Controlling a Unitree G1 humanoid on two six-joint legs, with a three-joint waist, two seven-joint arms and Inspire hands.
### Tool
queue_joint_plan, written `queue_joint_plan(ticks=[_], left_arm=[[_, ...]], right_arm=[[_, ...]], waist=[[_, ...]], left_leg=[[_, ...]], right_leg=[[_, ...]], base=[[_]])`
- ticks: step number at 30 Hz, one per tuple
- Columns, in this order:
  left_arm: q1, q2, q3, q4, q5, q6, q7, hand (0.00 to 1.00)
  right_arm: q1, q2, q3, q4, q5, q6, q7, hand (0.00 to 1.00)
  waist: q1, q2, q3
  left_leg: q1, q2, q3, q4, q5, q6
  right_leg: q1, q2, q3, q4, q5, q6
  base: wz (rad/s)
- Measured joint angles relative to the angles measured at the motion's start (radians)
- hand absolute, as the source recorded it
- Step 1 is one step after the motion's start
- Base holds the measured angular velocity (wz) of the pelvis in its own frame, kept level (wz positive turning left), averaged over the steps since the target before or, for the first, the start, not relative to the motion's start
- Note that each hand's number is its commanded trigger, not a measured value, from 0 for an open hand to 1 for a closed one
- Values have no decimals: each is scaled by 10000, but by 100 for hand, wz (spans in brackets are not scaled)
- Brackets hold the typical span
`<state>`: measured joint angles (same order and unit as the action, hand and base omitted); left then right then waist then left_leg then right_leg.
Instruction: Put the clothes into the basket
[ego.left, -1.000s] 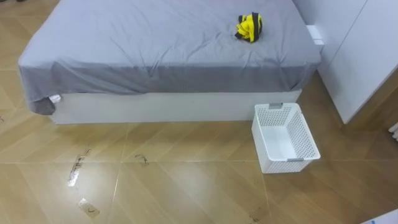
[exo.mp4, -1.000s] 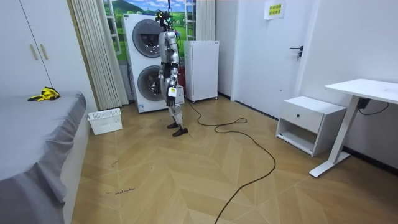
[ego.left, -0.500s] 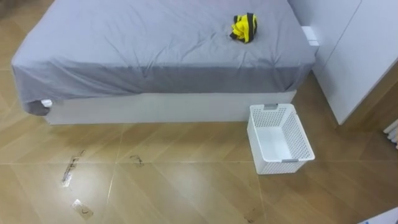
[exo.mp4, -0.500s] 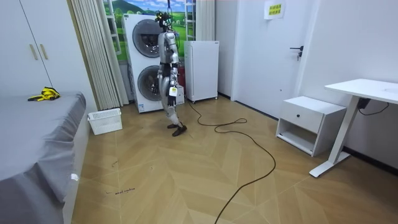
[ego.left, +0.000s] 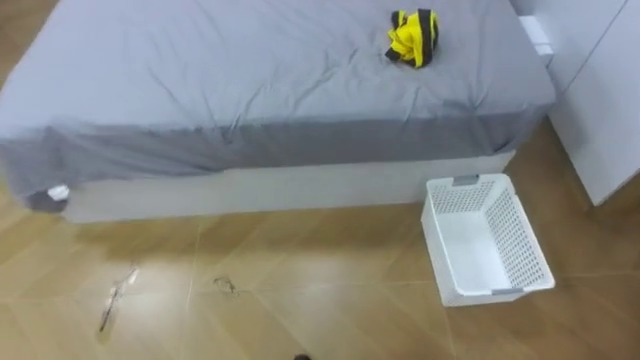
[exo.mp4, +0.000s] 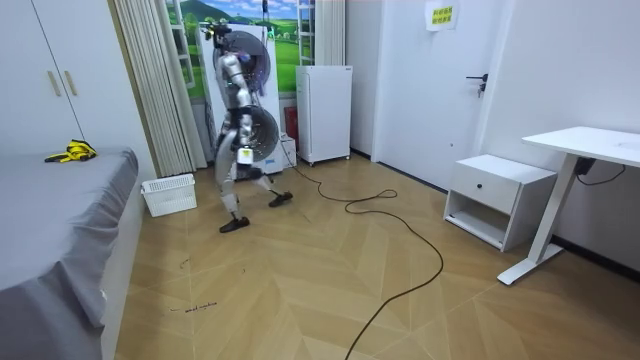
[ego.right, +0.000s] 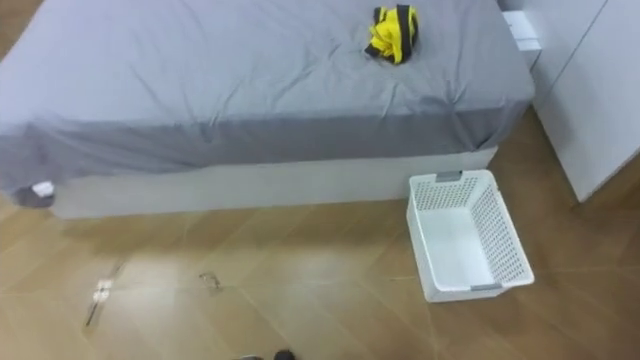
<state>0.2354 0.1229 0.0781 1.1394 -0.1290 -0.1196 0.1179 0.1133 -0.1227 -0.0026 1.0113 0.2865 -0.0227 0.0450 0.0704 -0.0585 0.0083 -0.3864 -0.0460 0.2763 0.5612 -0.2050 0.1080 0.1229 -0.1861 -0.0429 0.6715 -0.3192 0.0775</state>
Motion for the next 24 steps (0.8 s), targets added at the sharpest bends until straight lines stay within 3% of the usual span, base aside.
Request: queue_joint_plan(ticks=[1,2,3,4,5,7,9,10,11,12,13,14,15,17,18,19,20,21,22,23,24], left_arm=[[-203,108,-1,-29,33,-29,23,0],[-459,200,2,-103,49,-102,77,0],[-552,203,30,-183,45,-153,107,0],[-711,167,52,-187,21,-252,142,0],[-761,114,59,-217,38,-271,199,0],[-781,97,-34,-404,24,-280,258,0],[-730,6,-175,-686,28,-254,291,0],[-702,-35,-470,-707,19,-222,289,0],[-650,-94,-696,-745,23,-124,294,0],[-622,-105,-790,-789,21,-115,297,0],[-534,-98,-876,-771,23,-107,293,0],[-400,-130,-907,-609,14,-94,286,0],[-290,-152,-914,-495,13,-81,269,0],[-174,-180,-904,-460,18,-23,222,0],[-108,-208,-904,-585,18,-21,205,0],[44,-226,-829,-820,13,-92,148,0],[347,0,-632,-978,16,-177,83,0],[420,86,-622,-904,40,-139,53,0],[404,89,-607,-907,30,26,40,0],[381,88,-597,-1019,6,58,-4,0],[375,71,-619,-1090,-10,55,-15,0]], right_arm=[[-45,36,-7,-412,-35,-26,-116,0],[-96,54,-11,-715,-171,-122,-137,0],[-208,48,8,-892,-166,-146,-135,0],[-400,49,15,-1259,-122,-207,-128,0],[-560,73,56,-1707,-100,-225,-122,0],[-639,138,208,-2154,-17,-364,-163,0],[-587,206,252,-2288,19,-424,-304,0],[-553,211,273,-2339,21,-420,-453,0],[-523,237,299,-2401,62,-442,-626,0],[-524,252,300,-2444,63,-450,-708,0],[-524,289,298,-2629,49,-511,-852,0],[-544,276,292,-2941,43,-577,-888,0],[-572,271,287,-3106,31,-655,-904,0],[-572,227,301,-3853,-104,-782,-1237,0],[-580,183,304,-4074,-144,-768,-1303,0],[-617,122,361,-4414,-145,-775,-1347,0],[-752,238,583,-4682,-146,-767,-1350,0],[-799,206,625,-4837,-178,-782,-1330,0],[-994,85,607,-4826,-292,-699,-1336,0],[-1053,54,557,-4833,-316,-689,-1411,0],[-1076,6,562,-4831,-326,-690,-1429,0]], waist=[[59,58,-42],[138,155,-35],[220,208,-10],[249,441,37],[215,691,10],[40,788,11],[-202,758,26],[-321,740,17],[-431,789,7],[-409,775,-4],[-326,718,-44],[-284,816,-197],[-275,971,-167],[-102,1175,-53],[-125,1244,31],[-307,1243,224],[-229,1122,47],[-151,1068,89],[-139,1276,36],[-234,1257,39],[-335,1242,48]], left_leg=[[674,-20,152,-371,-303,52],[1337,-31,127,-849,-478,60],[1655,-5,68,-1046,-563,26],[2272,8,-367,-1458,-659,-44],[2861,42,-843,-1898,-706,-91],[3590,75,-1369,-2430,-825,-152],[4354,91,-1805,-3024,-934,-253],[4825,188,-2005,-3359,-1046,-386],[5370,423,-2248,-3590,-1163,-557],[5551,525,-2325,-3655,-1232,-672],[5751,739,-2362,-3559,-1419,-944],[5768,1054,-2354,-3300,-1660,-1364],[5825,1279,-2347,-3237,-1706,-1496],[6329,1610,-2044,-3146,-1287,-2148],[6494,1639,-2091,-3102,-1119,-2144],[6844,1760,-2339,-2764,-967,-2105],[6702,1722,-2212,-1930,-1138,-2239],[6537,1733,-2082,-1318,-1327,-2318],[6117,1924,-2233,-130,-1390,-2223],[5648,1964,-2393,874,-1023,-2238],[5402,1951,-2465,1289,-1022,-2257]], right_leg=[[-408,-80,-67,1215,1568,-27],[-1041,-85,-194,2252,2195,-250],[-1433,-8,-305,2733,1853,-360],[-2203,246,-706,3212,999,-749],[-3003,599,-1146,3039,434,-925],[-4073,1115,-1549,1737,70,-990],[-4729,1268,-1767,-546,281,-988],[-4921,1265,-1847,-2125,1104,-1040],[-5041,1324,-1835,-3148,2246,-1054],[-5059,1385,-1829,-3532,2751,-1136],[-5093,1573,-1811,-3804,3451,-1523],[-4964,1823,-2022,-3384,3463,-1864],[-4862,1944,-2216,-3110,3307,-1898],[-4819,2049,-2304,-1792,2435,-2153],[-4954,1966,-2351,-1085,2274,-2275],[-5500,1887,-2598,242,1863,-2126],[-5605,2195,-2342,-1075,2139,-2061],[-5647,2285,-2379,-1106,2092,-2606],[-5499,2451,-2659,-901,1638,-2803],[-5341,2457,-2696,-833,1389,-2813],[-5199,2440,-2694,-908,1311,-2806]], base=[[-4],[-12],[-21],[-20],[-8],[31],[70],[84],[77],[47],[15],[10],[9],[7],[14],[-9],[-28],[-52],[-20],[4],[34]])
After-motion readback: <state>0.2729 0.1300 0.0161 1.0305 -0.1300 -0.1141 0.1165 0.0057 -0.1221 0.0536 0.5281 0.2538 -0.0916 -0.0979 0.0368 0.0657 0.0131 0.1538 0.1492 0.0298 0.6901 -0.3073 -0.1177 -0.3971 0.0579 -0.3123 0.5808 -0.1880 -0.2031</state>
